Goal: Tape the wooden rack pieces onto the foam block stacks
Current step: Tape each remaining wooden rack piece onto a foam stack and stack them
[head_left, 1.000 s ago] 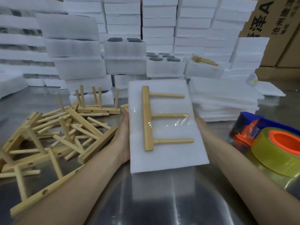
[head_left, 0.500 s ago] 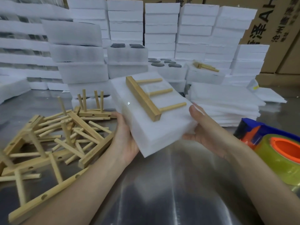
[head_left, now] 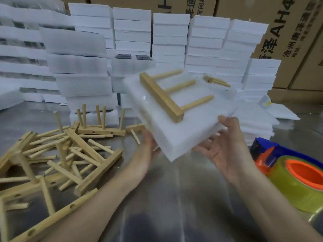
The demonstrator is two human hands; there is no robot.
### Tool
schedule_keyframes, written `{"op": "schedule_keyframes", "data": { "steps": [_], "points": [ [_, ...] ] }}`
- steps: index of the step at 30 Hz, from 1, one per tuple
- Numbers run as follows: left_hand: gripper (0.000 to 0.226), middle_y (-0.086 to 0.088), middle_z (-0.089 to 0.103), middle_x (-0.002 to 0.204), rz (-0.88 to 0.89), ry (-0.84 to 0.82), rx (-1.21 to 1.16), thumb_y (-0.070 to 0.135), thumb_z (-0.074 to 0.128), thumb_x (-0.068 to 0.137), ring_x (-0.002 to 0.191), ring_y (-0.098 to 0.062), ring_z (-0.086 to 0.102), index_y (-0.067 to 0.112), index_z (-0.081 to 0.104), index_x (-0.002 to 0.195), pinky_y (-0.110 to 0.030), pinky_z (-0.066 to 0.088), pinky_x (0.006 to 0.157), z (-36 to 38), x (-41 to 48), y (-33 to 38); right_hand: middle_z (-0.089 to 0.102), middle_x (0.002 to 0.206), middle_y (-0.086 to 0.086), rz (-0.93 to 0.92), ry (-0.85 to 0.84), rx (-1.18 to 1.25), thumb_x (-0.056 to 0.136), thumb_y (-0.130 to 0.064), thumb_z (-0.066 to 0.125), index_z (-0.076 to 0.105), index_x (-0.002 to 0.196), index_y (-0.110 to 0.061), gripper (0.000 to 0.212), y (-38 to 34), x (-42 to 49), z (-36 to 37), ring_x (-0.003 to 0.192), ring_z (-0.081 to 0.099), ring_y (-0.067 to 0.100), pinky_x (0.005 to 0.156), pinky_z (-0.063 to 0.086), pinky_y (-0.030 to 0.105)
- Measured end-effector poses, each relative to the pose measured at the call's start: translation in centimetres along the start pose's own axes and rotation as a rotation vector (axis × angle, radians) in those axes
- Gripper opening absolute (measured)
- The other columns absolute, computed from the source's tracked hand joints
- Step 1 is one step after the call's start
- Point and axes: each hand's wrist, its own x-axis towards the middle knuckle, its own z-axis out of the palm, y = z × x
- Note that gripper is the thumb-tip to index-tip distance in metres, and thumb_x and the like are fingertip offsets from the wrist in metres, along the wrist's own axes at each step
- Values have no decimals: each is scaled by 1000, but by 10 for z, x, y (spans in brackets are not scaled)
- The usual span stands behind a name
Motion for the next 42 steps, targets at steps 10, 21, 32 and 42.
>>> {"op": "schedule_keyframes", "data": {
  "steps": [10,21,32,42],
  "points": [
    [60,4,66,94,530,102,990,49,16,96,93,-8,51,18,67,96,-25,38,81,0,-3,-25,61,115,15,-243,331,168,87,-37,63,51,111,-12,37,-121,138,-2,99,65,34,66,60,45],
    [52,3,60,74,602,113,904,39,22,97,76,-5,50,12,62,76,-27,38,70,-3,4,-24,58,109,15,-55,383,73,84,-38,65,48,104,-12,37,-111,249,-42,94,63,36,65,58,53],
    [48,18,59,77,530,101,857,45,21,93,88,4,52,25,63,80,-5,35,78,-4,5,-21,49,103,5,21,540,-325,87,-52,61,45,115,-21,45,-115,272,-41,94,58,24,65,60,34],
    [55,11,60,72,483,80,852,48,16,91,87,1,51,20,60,75,-5,33,75,-3,4,-21,29,140,5,-166,770,-796,97,-42,42,26,145,-15,57,-128,253,-34,124,44,24,86,49,33]
  ]
}}
